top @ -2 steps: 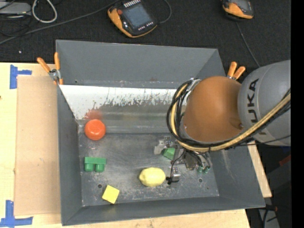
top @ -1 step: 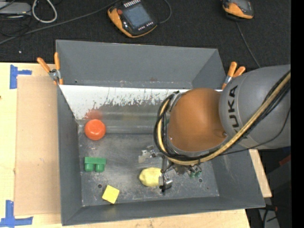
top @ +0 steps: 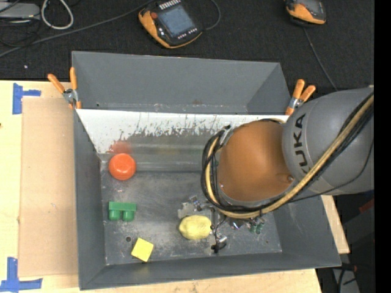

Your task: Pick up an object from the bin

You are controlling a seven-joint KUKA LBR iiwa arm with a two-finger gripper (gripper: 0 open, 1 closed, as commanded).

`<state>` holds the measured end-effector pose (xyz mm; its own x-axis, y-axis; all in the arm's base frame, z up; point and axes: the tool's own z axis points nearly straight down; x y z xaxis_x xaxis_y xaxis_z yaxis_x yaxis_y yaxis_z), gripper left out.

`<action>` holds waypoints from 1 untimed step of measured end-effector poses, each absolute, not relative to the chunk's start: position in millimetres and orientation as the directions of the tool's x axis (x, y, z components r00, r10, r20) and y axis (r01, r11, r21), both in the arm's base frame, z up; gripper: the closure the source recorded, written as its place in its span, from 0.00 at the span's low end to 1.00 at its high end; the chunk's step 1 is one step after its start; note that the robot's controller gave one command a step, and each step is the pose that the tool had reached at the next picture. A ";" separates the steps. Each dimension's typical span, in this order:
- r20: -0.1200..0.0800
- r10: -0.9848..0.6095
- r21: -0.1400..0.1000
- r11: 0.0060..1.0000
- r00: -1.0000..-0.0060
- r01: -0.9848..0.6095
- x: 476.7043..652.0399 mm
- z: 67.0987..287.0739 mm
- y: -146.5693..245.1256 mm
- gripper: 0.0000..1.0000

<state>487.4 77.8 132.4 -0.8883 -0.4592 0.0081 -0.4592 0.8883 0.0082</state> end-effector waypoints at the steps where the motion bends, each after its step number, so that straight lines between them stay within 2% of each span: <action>1: 0.006 -0.447 0.009 0.895 -0.895 -0.447 482.9 104.8 72.7 0.00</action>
Offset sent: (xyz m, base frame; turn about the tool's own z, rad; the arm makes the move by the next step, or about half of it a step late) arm 0.0058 -0.0439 0.0620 -0.0424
